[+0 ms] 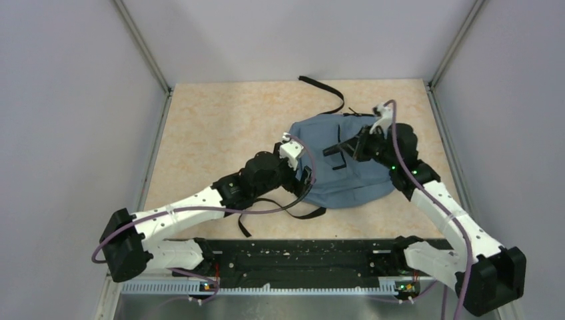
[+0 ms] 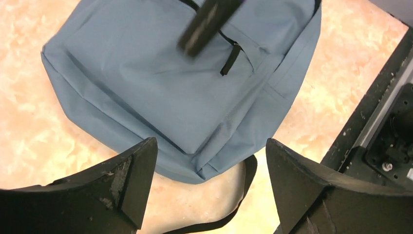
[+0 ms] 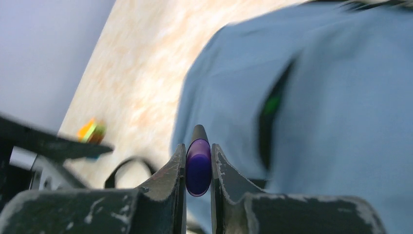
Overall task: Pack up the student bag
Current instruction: Place the stationery in the student bag.
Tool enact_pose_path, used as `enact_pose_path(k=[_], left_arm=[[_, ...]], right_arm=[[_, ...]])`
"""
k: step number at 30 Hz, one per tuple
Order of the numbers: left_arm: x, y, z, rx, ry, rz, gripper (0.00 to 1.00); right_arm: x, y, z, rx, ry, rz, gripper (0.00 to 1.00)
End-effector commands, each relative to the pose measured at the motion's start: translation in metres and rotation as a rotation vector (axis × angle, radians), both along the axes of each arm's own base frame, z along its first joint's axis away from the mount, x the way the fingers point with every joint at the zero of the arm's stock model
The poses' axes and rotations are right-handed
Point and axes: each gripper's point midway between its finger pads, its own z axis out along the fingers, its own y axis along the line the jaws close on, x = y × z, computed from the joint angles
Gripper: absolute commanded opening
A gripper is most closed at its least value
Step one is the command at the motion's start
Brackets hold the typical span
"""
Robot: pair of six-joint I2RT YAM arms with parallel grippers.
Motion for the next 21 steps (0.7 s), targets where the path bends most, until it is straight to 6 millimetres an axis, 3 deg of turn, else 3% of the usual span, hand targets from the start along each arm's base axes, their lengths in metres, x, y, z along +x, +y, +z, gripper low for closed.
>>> enact_pose_path(k=[1,4,7,21], left_arm=[[0.019,-0.007,0.007,-0.121,0.074,0.107,0.86],[0.024,-0.007,-0.001,-0.152,0.122,0.126,0.86],[0.027,-0.006,-0.006,-0.18,0.165,0.124,0.86],[0.033,0.003,-0.013,-0.226,0.217,0.113,0.86]], right_arm=[[0.04,-0.072,0.049,0.002,-0.145,-0.279,0.0],[0.049,-0.101,0.056,0.001,-0.182,-0.379,0.0],[0.055,-0.113,0.052,-0.009,-0.181,-0.414,0.0],[0.07,-0.088,0.006,0.001,-0.066,-0.229,0.0]])
